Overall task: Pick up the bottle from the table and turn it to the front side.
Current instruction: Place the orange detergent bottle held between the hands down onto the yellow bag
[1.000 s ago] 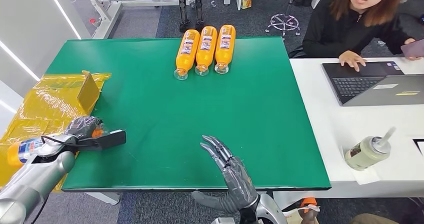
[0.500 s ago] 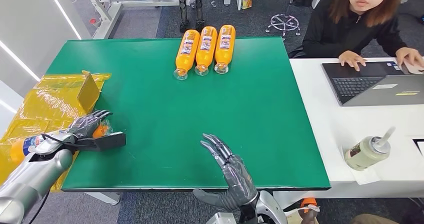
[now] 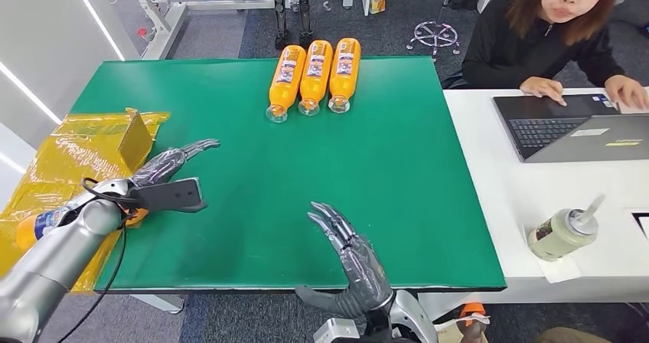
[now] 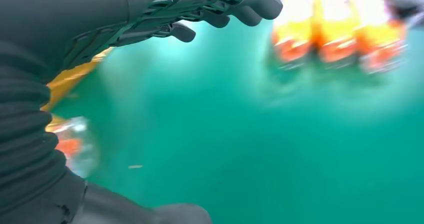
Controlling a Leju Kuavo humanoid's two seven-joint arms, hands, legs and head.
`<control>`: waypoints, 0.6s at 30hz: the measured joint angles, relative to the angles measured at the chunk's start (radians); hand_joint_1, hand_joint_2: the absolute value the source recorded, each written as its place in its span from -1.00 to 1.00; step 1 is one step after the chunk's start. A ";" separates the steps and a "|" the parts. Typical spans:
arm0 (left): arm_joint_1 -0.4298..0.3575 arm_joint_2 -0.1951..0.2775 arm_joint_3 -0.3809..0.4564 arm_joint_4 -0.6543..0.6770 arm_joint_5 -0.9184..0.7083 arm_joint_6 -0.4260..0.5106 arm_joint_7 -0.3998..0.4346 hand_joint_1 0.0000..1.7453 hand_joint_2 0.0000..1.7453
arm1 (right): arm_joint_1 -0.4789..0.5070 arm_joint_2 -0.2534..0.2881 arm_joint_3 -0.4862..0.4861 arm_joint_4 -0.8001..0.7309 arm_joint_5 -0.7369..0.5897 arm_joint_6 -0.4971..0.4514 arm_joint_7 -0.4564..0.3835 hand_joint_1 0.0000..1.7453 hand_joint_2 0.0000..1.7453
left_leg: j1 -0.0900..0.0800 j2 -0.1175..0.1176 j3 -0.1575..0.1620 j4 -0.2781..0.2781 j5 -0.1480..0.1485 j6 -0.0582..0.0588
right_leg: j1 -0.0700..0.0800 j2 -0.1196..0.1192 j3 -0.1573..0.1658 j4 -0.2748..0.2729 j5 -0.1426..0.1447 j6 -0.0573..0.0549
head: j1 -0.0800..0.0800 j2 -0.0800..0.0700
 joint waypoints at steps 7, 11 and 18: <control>0.097 -0.097 0.003 -0.127 0.101 0.122 -0.054 -1.00 1.00 | 0.006 0.011 -0.015 -0.004 0.002 -0.010 0.000 -1.00 1.00 | 0.000 0.000 0.000 0.000 0.000 0.000 | 0.000 0.000 0.000 0.000 0.000 0.000 | 0.000 0.000; 0.194 -0.172 0.019 -0.202 0.102 0.275 -0.104 -1.00 1.00 | 0.020 0.012 -0.036 -0.011 -0.019 -0.034 -0.024 -1.00 1.00 | 0.000 0.000 0.000 0.000 -0.001 0.001 | 0.000 0.000 0.000 -0.001 0.000 0.000 | 0.000 0.000; 0.326 -0.338 0.067 -0.326 0.122 0.493 -0.185 -1.00 1.00 | 0.039 0.033 -0.087 -0.008 -0.120 -0.160 -0.113 -1.00 1.00 | 0.000 -0.001 -0.001 0.000 -0.001 0.001 | 0.000 -0.002 0.000 -0.002 0.000 0.001 | 0.000 0.000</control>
